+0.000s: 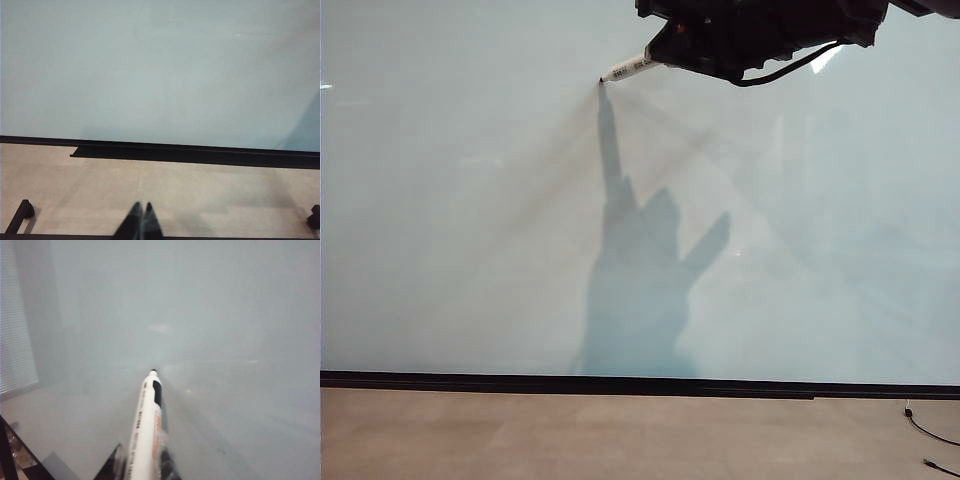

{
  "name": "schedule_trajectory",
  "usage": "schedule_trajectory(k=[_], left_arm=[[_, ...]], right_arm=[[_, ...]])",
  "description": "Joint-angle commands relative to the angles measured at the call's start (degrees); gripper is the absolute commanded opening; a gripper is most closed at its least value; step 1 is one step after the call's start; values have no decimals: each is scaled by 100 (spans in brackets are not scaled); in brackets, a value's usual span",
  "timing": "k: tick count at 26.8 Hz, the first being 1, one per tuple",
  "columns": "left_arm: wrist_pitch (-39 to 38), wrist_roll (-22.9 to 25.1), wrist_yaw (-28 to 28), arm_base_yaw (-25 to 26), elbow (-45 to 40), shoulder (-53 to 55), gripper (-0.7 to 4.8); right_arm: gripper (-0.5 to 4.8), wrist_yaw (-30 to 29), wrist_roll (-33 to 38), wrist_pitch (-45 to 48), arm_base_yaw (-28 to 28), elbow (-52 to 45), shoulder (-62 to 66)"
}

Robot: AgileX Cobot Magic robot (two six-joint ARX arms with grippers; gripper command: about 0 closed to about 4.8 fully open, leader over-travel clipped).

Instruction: Pick up the pen on the shelf to the right of the whiteboard and write the letter Z.

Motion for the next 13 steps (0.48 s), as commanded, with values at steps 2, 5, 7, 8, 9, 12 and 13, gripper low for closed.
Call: schedule_trajectory(k=[2, 5, 7, 8, 9, 12, 13], left_arm=[[63, 26, 17, 0, 13, 2, -4], [63, 26, 15, 0, 13, 2, -5], [63, 26, 17, 0, 13, 2, -4], [63, 26, 15, 0, 13, 2, -4], [63, 26, 15, 0, 13, 2, -5], [63, 26, 15, 0, 13, 2, -5], [63, 26, 15, 0, 13, 2, -5]], right_arm=[[-5, 83, 22, 59, 4, 31, -17], [-5, 146, 22, 59, 4, 31, -20], [-5, 151, 22, 66, 4, 31, -24], [-5, 153, 22, 66, 4, 31, -26], [-5, 157, 20, 66, 4, 31, -35], [-5, 170, 15, 59, -4, 28, -55], [-5, 170, 15, 57, -9, 26, -55]])
